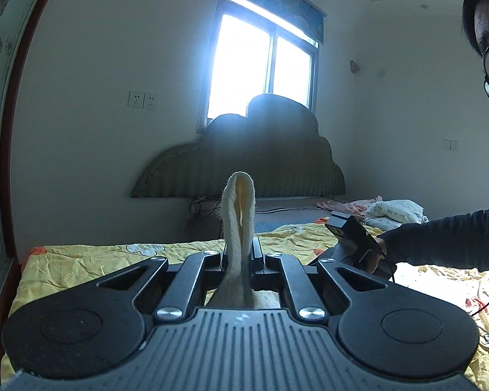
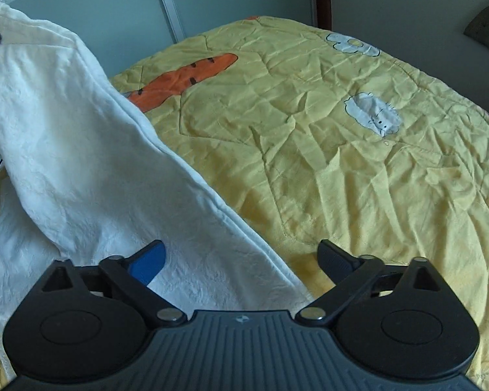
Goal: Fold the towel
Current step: 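Lift the cloth edge with the left gripper while the right gripper lifts its corner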
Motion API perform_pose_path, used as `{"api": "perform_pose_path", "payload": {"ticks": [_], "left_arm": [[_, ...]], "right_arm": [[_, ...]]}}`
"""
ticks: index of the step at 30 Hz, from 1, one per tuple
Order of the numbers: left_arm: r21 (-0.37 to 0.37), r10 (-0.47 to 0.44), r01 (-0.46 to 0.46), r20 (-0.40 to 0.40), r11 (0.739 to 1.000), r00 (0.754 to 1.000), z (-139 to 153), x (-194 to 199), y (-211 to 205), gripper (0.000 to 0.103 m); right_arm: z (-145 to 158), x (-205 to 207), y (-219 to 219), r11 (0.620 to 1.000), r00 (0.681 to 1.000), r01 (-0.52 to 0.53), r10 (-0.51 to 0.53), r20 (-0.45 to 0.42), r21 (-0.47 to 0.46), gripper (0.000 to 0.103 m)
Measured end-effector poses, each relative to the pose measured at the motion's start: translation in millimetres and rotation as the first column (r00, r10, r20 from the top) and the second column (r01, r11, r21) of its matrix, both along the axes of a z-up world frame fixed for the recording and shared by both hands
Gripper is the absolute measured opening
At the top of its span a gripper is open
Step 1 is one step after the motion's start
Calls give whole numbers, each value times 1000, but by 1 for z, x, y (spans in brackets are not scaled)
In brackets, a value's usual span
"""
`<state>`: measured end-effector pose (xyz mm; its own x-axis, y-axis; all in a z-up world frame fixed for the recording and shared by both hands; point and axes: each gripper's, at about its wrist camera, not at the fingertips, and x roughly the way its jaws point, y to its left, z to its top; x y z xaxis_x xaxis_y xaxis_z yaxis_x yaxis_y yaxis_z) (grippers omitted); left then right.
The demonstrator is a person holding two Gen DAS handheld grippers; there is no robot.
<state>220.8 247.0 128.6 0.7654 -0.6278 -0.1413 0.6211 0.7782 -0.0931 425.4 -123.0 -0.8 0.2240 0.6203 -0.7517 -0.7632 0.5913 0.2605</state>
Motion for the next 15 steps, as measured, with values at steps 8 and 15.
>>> {"api": "perform_pose_path", "payload": {"ticks": [8, 15], "left_arm": [[-72, 71, -76, -77, 995, 995, -10, 9, 19, 10], [-164, 90, -115, -152, 980, 984, -6, -20, 46, 10]], "right_arm": [[36, -38, 0, 1000, 997, -8, 8, 72, 0, 9], [92, -149, -21, 986, 991, -30, 8, 136, 162, 9]]}}
